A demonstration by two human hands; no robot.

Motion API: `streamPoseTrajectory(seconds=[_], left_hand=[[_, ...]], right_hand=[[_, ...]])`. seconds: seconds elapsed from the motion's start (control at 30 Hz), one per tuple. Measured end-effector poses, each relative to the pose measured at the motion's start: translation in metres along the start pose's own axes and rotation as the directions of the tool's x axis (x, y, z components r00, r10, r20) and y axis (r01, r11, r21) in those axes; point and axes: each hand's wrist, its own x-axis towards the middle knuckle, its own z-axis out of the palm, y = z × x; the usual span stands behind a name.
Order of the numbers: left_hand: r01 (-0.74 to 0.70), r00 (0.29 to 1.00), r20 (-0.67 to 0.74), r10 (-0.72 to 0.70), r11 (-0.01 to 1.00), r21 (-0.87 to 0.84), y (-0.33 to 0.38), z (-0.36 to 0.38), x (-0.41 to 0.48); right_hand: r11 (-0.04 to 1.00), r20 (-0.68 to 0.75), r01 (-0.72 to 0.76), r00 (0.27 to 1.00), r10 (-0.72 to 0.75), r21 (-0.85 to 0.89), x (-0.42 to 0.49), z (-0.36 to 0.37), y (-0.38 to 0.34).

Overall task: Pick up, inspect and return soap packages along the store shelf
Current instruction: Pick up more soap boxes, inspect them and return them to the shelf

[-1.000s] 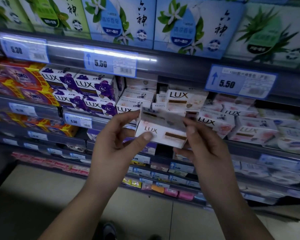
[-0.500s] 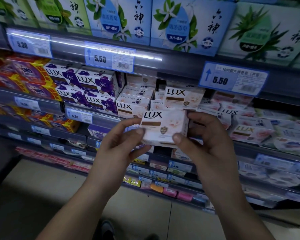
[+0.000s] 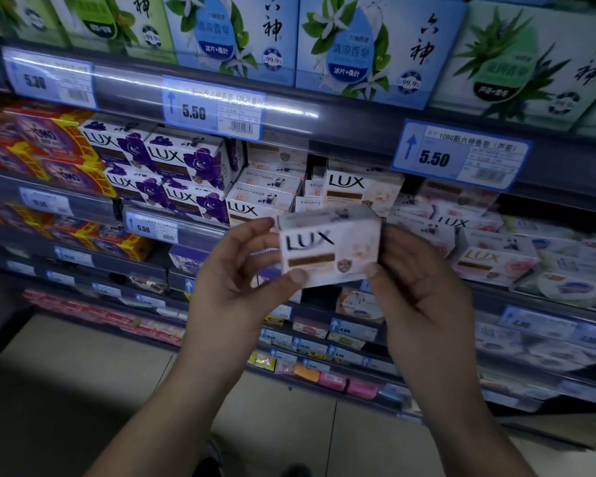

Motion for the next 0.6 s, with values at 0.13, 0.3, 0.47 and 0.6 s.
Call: streamPoseTrajectory(seconds=[0.13, 0.3, 0.47, 0.6], left_hand=[[-0.177, 0.983, 0.063, 0.170, 0.975, 0.133, 0.007, 0.005, 0.000], [-0.238, 0.970, 0.080, 0.228, 0.961, 0.142, 0.014, 0.010, 0.003], [-0.222, 0.975, 0.013, 0.223, 0.964, 0.147, 0.018, 0.007, 0.008], [-0.126, 0.982, -0.112, 0.149, 0.973, 0.192, 0.012, -0.006, 0.015]], right_hand=[[0.996, -0.030, -0.071, 0.997, 0.073, 0.059, 0.004, 0.003, 0.011], [0.980, -0.022, -0.129, 0.991, 0.133, 0.149, 0.006, 0.007, 0.021], [0.968, -0.050, -0.168, 0.982, 0.180, 0.187, 0.007, 0.016, 0.017], [0.989, -0.076, -0.126, 0.988, 0.132, 0.078, 0.010, 0.031, 0.001]])
